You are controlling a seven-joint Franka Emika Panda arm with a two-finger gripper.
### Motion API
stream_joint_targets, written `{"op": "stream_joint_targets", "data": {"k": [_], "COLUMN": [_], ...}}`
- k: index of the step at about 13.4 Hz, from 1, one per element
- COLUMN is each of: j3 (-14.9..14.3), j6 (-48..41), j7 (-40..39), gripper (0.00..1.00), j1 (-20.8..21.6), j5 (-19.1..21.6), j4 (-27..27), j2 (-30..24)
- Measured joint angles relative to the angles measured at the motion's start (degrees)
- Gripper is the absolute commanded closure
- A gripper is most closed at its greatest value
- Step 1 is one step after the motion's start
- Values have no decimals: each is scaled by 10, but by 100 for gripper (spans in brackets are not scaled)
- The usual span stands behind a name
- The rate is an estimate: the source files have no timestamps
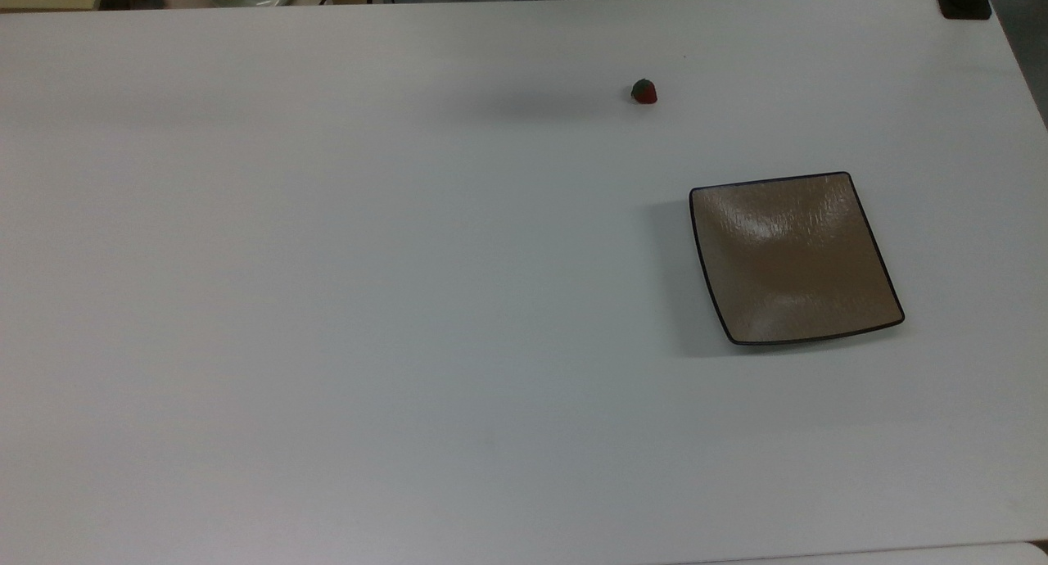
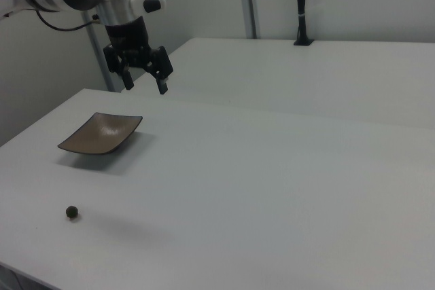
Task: Strawberries on a ceramic plate
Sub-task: 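Move the open gripper over the red strawberry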
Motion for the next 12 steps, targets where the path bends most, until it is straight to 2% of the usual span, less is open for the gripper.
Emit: {"op": "stream_joint_targets", "data": {"k": [9, 12], "j3": [-3, -1], "j6": [0, 13], "j7": [0, 0], "gripper": [0, 0], "j1": [9, 31], "j5": [0, 0], "j4": [-20, -51], "j2": [0, 4]}}
